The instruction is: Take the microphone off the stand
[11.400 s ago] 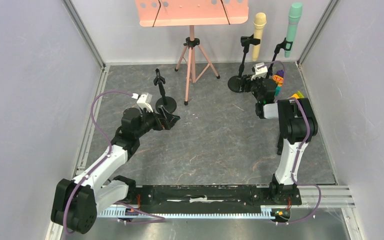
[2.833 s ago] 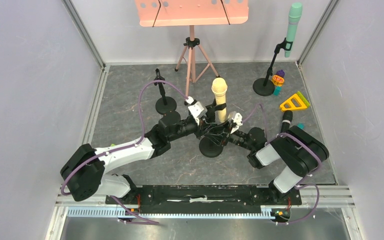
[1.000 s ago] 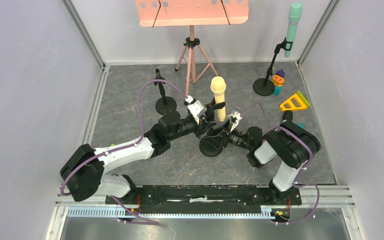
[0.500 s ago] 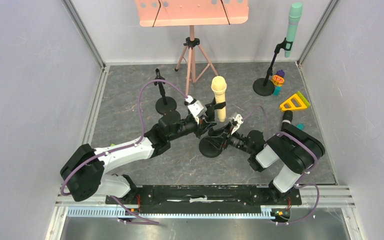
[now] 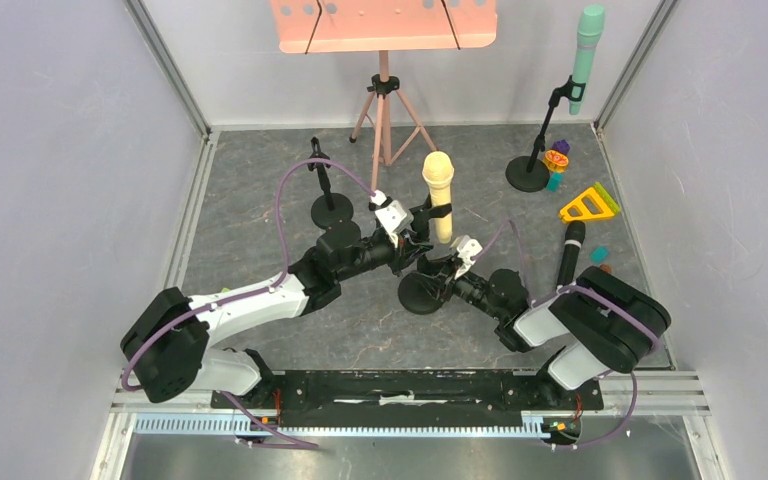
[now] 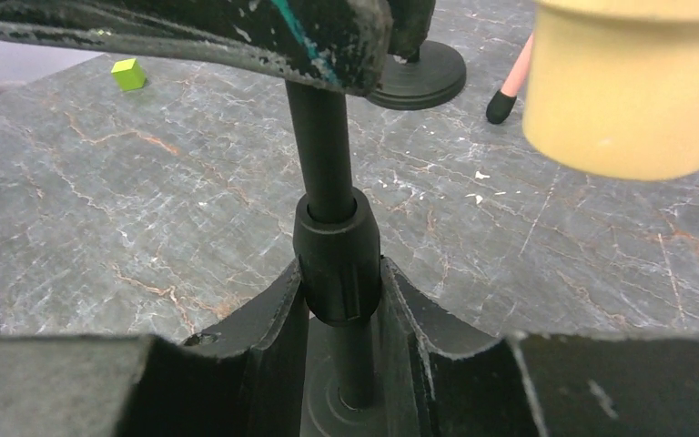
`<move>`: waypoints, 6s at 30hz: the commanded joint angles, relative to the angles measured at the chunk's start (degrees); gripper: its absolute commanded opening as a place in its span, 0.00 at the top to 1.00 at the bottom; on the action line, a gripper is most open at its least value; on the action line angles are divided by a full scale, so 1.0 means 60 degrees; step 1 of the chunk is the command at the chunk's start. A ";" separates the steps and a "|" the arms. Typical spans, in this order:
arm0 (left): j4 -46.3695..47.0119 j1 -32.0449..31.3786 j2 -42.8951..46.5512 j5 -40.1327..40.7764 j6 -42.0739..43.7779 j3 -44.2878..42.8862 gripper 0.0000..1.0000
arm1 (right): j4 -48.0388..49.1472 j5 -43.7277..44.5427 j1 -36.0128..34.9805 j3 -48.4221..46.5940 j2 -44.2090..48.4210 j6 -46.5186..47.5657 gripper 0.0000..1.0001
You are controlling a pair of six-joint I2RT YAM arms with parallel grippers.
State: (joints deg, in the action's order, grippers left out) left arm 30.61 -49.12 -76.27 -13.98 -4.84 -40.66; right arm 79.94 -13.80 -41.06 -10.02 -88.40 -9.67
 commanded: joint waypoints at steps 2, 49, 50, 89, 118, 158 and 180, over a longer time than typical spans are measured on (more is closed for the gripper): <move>-0.0263 0.0042 -0.0015 -0.0016 -0.0175 -0.0066 0.98 | 0.0897 0.0864 -0.0069 -0.0548 0.0469 0.0626 0.98; -0.0421 0.0043 0.0168 0.0455 0.0026 -0.0063 0.98 | 0.1237 0.4628 -0.1558 0.0175 -0.0115 0.0258 0.77; -0.0487 0.0030 0.0148 0.0455 0.0059 -0.0071 0.98 | 0.1318 0.4352 -0.1553 0.0287 -0.0026 0.0271 0.68; -0.1788 0.0028 0.2875 0.0410 -0.0394 -0.0613 0.00 | -1.1424 0.2631 0.0032 -0.3463 0.7436 0.1525 0.23; -0.1684 0.0028 0.2023 0.0772 -0.0326 -0.1677 0.18 | -1.1517 0.2047 0.0033 -0.5406 0.8093 0.1660 0.24; -0.3731 0.0028 0.1485 0.0147 0.0382 -0.1719 0.55 | -1.2561 0.1495 0.0004 -0.3655 0.6916 0.3077 0.31; -0.4361 -0.0190 0.1070 -0.1043 0.0769 -0.1552 0.66 | -1.2595 0.3147 -0.0095 -0.4310 0.6614 0.2272 0.27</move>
State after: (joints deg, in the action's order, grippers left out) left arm 16.99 -48.99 -66.50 -15.70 -3.36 -51.62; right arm 17.96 -0.78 -41.63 -37.50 -46.24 5.67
